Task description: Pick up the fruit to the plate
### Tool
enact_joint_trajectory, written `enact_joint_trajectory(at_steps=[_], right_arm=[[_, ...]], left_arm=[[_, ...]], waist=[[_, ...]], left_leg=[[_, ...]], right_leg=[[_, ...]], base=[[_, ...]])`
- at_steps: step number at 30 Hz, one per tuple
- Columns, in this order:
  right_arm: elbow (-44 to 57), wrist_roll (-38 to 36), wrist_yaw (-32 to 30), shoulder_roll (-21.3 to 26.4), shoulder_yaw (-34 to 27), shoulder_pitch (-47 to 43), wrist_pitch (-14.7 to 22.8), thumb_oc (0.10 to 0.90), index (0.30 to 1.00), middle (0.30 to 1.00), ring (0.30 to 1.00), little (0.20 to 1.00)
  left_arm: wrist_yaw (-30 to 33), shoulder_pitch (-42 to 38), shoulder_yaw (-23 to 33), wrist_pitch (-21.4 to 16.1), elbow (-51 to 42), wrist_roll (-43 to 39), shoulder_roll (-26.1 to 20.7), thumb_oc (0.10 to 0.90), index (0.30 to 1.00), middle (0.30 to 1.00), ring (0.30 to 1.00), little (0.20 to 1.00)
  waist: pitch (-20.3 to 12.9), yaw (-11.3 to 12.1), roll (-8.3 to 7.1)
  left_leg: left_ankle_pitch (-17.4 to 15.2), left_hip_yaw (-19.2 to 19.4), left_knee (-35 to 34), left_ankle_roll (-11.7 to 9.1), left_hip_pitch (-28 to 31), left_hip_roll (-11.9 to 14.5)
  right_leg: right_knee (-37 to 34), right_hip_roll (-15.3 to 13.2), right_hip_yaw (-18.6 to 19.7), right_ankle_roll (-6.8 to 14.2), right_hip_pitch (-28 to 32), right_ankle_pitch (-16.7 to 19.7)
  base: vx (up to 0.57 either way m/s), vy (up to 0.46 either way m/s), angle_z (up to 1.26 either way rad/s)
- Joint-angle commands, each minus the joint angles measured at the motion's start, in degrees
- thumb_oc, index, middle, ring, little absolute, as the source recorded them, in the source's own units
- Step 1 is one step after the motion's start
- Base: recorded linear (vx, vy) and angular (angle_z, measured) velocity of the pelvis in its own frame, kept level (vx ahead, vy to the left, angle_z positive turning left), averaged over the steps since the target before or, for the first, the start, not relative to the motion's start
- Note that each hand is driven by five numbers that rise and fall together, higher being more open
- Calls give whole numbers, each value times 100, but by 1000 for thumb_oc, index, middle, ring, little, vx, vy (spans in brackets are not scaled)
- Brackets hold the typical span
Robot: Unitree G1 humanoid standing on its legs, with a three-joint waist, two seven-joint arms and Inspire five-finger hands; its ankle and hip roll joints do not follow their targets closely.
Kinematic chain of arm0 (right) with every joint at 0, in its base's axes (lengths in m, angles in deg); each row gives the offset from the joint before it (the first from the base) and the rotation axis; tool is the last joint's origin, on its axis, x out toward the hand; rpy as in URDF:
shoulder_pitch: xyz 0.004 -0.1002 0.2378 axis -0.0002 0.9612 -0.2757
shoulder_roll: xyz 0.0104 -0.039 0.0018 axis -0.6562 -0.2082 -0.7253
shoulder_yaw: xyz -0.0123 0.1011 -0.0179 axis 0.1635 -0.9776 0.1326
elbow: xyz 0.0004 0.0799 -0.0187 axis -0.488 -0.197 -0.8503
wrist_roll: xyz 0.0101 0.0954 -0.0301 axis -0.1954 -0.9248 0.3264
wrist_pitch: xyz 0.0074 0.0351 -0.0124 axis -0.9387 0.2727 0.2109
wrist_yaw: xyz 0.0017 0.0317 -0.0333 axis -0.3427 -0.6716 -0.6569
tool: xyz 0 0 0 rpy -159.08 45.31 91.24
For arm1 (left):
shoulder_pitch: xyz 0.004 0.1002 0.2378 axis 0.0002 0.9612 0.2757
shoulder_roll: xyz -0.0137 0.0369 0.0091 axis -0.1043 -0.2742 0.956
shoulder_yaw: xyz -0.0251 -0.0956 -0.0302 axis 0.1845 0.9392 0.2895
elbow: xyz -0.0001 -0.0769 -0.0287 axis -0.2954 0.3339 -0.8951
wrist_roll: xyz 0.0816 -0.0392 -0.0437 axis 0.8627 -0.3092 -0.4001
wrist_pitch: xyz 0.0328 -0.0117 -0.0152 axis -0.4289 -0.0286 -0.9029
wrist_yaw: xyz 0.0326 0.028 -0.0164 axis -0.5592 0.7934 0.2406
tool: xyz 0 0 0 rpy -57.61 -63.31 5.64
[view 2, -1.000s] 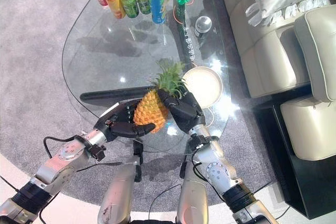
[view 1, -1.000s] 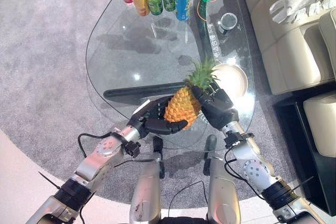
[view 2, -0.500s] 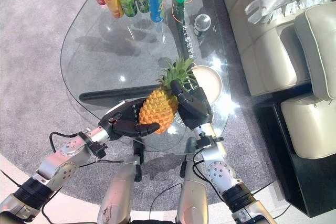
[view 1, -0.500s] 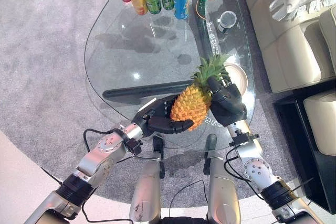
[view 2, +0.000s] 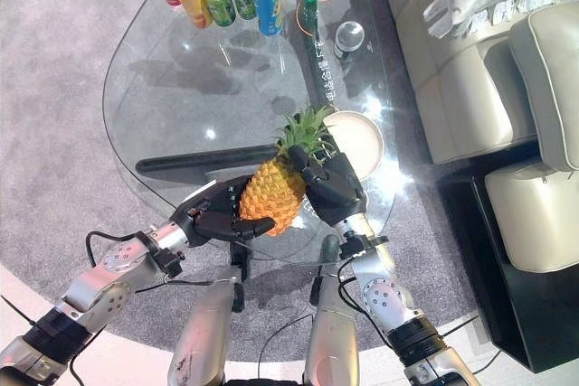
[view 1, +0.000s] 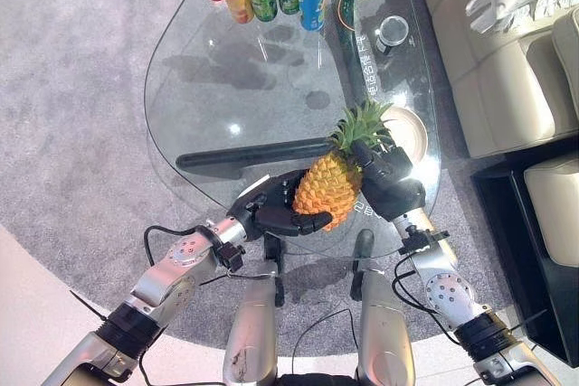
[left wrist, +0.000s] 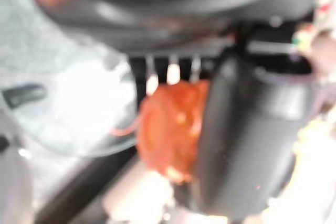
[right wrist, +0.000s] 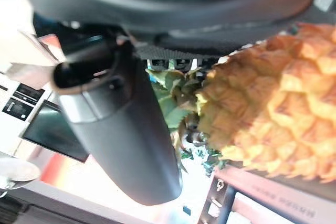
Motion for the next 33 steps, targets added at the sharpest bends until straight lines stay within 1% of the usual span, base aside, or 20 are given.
enact_joint_trajectory(at_steps=[1, 6, 10, 15, 16, 17, 18, 33], right_arm=[[927, 689, 247, 6, 445, -866, -18, 800, 900, 900, 900, 900], [887, 642, 151, 186, 581, -912, 73, 800, 900, 900, 900, 900], [726, 613, 98, 224, 632, -967, 146, 800, 900, 900, 900, 900], [716, 612, -19, 264, 671, -978, 140, 800, 900, 900, 900, 900], [698, 590, -14, 282, 684, -968, 158, 756, 862, 862, 862, 856], [689, 593, -12, 282, 691, -961, 174, 339, 505, 505, 505, 439], [684, 596, -21, 277, 705, -965, 179, 100, 300, 300, 300, 200], [624, 551, -25, 219, 667, -897, 304, 100, 300, 300, 300, 200]], left_arm=[[-603, -71, -405, 94, -782, 206, -120, 100, 300, 300, 300, 200], [-632, -131, -507, 96, -790, 105, -337, 100, 300, 300, 300, 200], [-679, -250, -639, 124, -780, 109, -406, 100, 300, 300, 300, 200], [-718, -337, -702, 202, -835, 122, -505, 100, 300, 300, 300, 200], [-704, -356, -727, 192, -835, 117, -521, 100, 300, 300, 300, 200], [-698, -365, -737, 188, -836, 104, -529, 100, 300, 300, 300, 200], [-697, -361, -743, 178, -832, 106, -525, 100, 300, 300, 300, 200], [-644, -328, -692, 170, -894, 86, -508, 100, 300, 300, 300, 200]], waist=[[-137, -148, -2], [-137, -139, 2], [-137, -127, 5], [-137, -131, 0], [-137, -133, 0], [-137, -133, -1], [-137, -132, 2], [-137, -119, 11]], left_leg=[[-599, 247, 633, 311, -251, -802], [-587, 230, 628, 324, -257, -811], [-574, 218, 610, 333, -265, -817], [-550, 207, 573, 334, -279, -828], [-545, 208, 563, 336, -277, -829], [-545, 208, 566, 336, -282, -830], [-541, 206, 558, 339, -284, -832], [-526, 203, 497, 351, -257, -853]], right_leg=[[-473, 556, -479, -79, 355, 48], [-463, 549, -464, -70, 342, 56], [-480, 533, -463, -52, 332, 82], [-508, 539, -450, -39, 318, 105], [-511, 534, -448, -34, 314, 110], [-513, 532, -452, -34, 312, 113], [-517, 532, -448, -34, 306, 116], [-563, 522, -458, -30, 328, 138]], base=[[0, 0, 0], [0, 0, 0], [0, 0, 0], [0, 0, 0], [0, 0, 0], [0, 0, 0], [0, 0, 0], [0, 0, 0]])
